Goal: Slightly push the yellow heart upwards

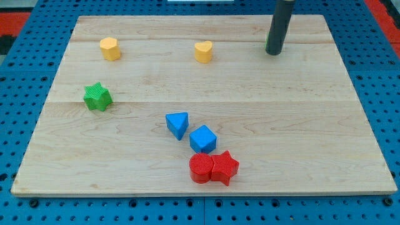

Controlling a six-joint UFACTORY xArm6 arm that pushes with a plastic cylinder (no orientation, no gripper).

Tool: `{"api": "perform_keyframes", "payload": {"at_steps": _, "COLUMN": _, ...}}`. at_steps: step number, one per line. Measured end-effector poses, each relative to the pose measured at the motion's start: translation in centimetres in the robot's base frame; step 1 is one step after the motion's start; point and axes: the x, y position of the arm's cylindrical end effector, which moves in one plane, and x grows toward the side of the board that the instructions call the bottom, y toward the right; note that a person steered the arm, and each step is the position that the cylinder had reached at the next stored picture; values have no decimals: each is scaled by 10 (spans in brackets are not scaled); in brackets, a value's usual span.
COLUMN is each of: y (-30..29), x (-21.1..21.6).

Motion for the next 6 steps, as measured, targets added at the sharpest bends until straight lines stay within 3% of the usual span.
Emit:
{"api": "perform_keyframes", "payload": {"at_steps": 1, "y": 1, "x": -38}}
{"api": "perform_keyframes", "payload": {"at_steps": 2, "y": 5, "x": -12}}
{"api": "perform_keyframes", "payload": {"at_steps": 3, "y": -18, "x": 83}}
{"api": "perform_keyframes", "payload": {"at_steps": 4, "y": -125, "x": 100}}
{"api": "perform_keyframes", "payload": {"at_steps": 5, "y": -160, "x": 63}}
{"api": "perform_keyframes", "payload": {"at_steps": 6, "y": -156, "x": 29}}
